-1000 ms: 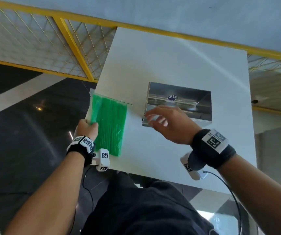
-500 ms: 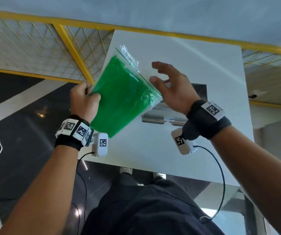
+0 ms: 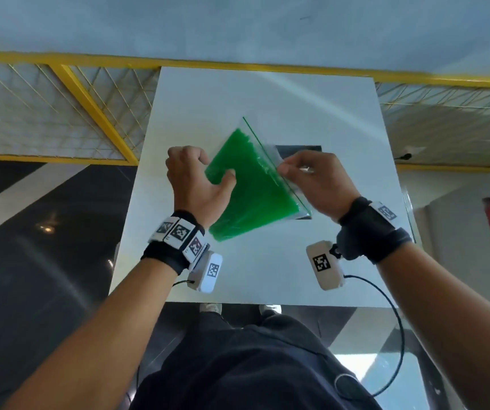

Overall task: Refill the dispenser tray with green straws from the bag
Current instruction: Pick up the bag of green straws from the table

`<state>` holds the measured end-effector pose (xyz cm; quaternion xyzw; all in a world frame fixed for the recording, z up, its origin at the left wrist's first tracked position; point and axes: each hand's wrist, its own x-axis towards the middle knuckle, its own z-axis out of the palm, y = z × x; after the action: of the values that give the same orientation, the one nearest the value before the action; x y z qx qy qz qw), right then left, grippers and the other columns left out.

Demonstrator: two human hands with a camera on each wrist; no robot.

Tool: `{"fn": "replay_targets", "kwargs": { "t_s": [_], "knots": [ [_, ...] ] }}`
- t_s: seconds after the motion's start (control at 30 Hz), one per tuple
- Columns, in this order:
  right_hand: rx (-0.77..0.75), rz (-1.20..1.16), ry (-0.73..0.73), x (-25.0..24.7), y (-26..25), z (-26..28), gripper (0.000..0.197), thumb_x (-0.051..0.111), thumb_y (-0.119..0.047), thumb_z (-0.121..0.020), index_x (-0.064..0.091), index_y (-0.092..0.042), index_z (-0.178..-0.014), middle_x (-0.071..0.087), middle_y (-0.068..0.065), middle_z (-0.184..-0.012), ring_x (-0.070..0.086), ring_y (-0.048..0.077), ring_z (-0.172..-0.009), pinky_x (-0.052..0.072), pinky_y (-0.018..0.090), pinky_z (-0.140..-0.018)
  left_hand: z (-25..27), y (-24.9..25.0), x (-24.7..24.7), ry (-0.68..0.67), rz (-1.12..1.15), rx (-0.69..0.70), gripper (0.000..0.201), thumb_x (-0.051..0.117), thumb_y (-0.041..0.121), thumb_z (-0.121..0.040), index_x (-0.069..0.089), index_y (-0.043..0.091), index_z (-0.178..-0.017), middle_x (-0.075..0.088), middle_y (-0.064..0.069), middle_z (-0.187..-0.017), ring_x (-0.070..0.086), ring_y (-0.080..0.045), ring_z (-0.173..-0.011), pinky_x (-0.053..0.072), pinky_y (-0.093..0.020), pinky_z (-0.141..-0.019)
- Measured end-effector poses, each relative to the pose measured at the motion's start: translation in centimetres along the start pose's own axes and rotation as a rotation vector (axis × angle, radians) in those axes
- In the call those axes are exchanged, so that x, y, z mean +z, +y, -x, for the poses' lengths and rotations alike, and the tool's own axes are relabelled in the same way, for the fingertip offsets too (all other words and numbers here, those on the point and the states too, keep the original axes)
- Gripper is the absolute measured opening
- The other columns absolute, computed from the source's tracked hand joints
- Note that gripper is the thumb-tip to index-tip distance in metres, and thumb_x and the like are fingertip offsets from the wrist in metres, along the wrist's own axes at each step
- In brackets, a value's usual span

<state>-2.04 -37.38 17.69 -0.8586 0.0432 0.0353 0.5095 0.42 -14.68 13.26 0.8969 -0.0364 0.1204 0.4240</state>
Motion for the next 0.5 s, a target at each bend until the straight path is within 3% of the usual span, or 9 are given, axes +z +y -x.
{"fn": "replay_targets", "kwargs": {
  "t_s": [0.1, 0.17, 0.23, 0.3, 0.37, 0.43, 0.5],
  "knots": [
    [0.027, -0.041, -0.064, -0.1, 1.1, 1.2, 0.009, 0.074, -0.021, -0.092, 0.073, -0.02, -0.083, 0.074, -0.007, -0.084, 0.067, -0.004, -0.076, 0.05, 0.013, -0.077, 2.2, 2.6, 1.9, -0.098, 0.025, 0.128, 0.037, 0.07, 0.04, -0.082, 0.048, 0.011, -0.075, 0.049, -0.001, -0.074, 0.046, -0.023, -0.069, 0.043, -0.038, -0.068],
    [0.028, -0.047, -0.079, -0.1, 1.7, 1.7, 0.013, 0.076, -0.019, -0.09, 0.071, -0.018, -0.078, 0.076, 0.003, -0.085, 0.072, 0.011, -0.08, 0.056, 0.024, -0.078, 3.3, 4.0, 2.9, -0.19, 0.074, 0.112, 0.046, 0.069, 0.047, -0.085, 0.047, 0.012, -0.066, 0.046, -0.001, -0.058, 0.045, -0.024, -0.055, 0.042, -0.037, -0.055],
    [0.053, -0.113, -0.097, 0.1, 2.2, 2.0, 0.019, 0.078, -0.017, -0.088, 0.066, -0.008, -0.076, 0.073, 0.013, -0.08, 0.069, 0.027, -0.071, 0.056, 0.03, -0.069, 3.9, 4.8, 3.8, -0.215, 0.109, 0.073, 0.048, 0.066, 0.05, -0.089, 0.049, 0.011, -0.066, 0.047, -0.001, -0.055, 0.045, -0.021, -0.051, 0.037, -0.033, -0.05],
    [0.095, -0.207, -0.121, 0.3, 2.8, 2.3, 0.028, 0.08, -0.017, -0.086, 0.06, 0.001, -0.076, 0.065, 0.015, -0.072, 0.057, 0.023, -0.065, 0.05, 0.031, -0.063, 3.9, 5.0, 4.4, -0.219, 0.162, 0.048, 0.044, 0.06, 0.045, -0.095, 0.053, 0.011, -0.068, 0.048, 0.004, -0.054, 0.043, -0.015, -0.049, 0.032, -0.027, -0.048],
    [0.123, -0.271, -0.144, 0.5, 3.1, 2.4, 0.03, 0.082, -0.018, -0.085, 0.058, -0.001, -0.075, 0.06, 0.015, -0.07, 0.053, 0.021, -0.066, 0.049, 0.035, -0.065, 3.8, 5.2, 4.8, -0.24, 0.203, 0.047, 0.038, 0.054, 0.036, -0.099, 0.057, 0.009, -0.073, 0.055, 0.002, -0.057, 0.047, -0.015, -0.049, 0.035, -0.03, -0.048],
    [0.157, -0.371, -0.161, 0.3, 2.9, 2.4, 0.028, 0.08, -0.015, -0.086, 0.056, -0.007, -0.074, 0.051, 0.012, -0.067, 0.048, 0.016, -0.06, 0.046, 0.028, -0.06, 3.5, 5.4, 4.9, -0.257, 0.263, 0.033, 0.034, 0.05, 0.028, -0.1, 0.056, 0.007, -0.075, 0.059, -0.003, -0.062, 0.049, -0.017, -0.053, 0.039, -0.033, -0.05],
    [0.203, -0.509, -0.189, 0.1, 2.6, 2.4, 0.028, 0.074, -0.012, -0.09, 0.052, -0.013, -0.073, 0.044, 0.008, -0.069, 0.041, 0.012, -0.059, 0.038, 0.023, -0.055, 3.3, 5.9, 4.7, -0.274, 0.323, 0.038, 0.031, 0.049, 0.024, -0.101, 0.052, 0.009, -0.073, 0.048, 0.002, -0.06, 0.041, -0.011, -0.055, 0.034, -0.025, -0.052]
  ]
}}
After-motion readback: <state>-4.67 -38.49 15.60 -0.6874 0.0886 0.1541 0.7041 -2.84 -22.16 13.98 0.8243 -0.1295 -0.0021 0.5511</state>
